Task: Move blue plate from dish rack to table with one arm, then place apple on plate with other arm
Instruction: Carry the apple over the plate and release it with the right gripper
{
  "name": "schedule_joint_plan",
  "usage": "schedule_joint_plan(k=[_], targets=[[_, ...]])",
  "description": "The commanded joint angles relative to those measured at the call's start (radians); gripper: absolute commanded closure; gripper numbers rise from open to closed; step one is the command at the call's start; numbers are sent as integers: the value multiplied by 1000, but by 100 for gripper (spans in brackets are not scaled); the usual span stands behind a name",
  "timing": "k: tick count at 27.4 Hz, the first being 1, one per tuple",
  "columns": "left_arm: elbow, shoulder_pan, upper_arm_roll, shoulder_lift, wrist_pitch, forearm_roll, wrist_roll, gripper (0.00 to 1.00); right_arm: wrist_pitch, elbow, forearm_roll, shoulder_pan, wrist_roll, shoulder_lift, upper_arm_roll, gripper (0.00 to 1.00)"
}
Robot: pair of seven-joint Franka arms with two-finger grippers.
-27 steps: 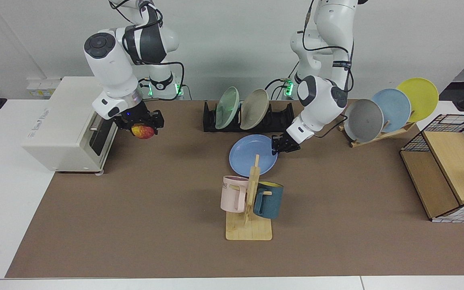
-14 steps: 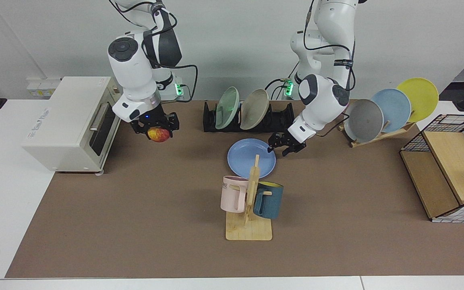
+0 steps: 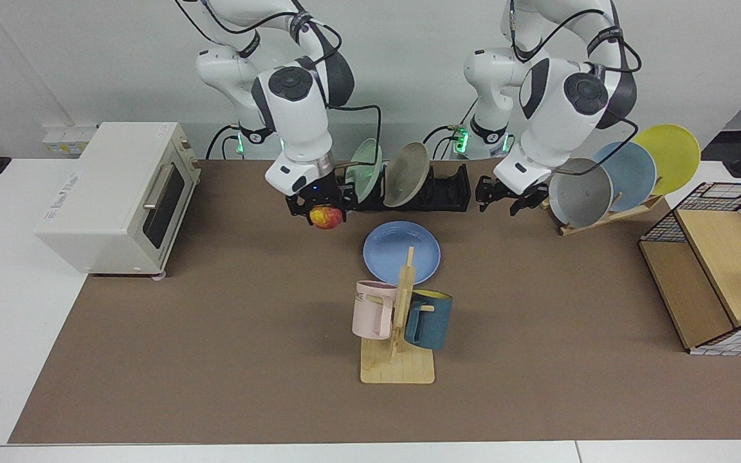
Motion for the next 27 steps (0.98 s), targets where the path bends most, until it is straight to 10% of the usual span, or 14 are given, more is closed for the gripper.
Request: schedule_joint_plan(k=[1,7,10,25,26,27], targets=[[114,19,-4,-15,-131,90,-12,25,85,75,-33,-9,144,124,103,100],[246,19,3,-15,-231,125,31,21,192,128,-105,3,281,265,179,100],[278,19,10,-15,-240,127,75,1,234,145,-190,4,360,328,215,100],[282,21,21,-30,-240,124,86,0,333,134,-337,14,414,474,248,100],[282,21,21,-30,-239,122,88,0,335,133,-336,14,416,475,248,98],[280,22,21,-30,-239,124,94,0,334,133,-335,14,417,475,248,75]])
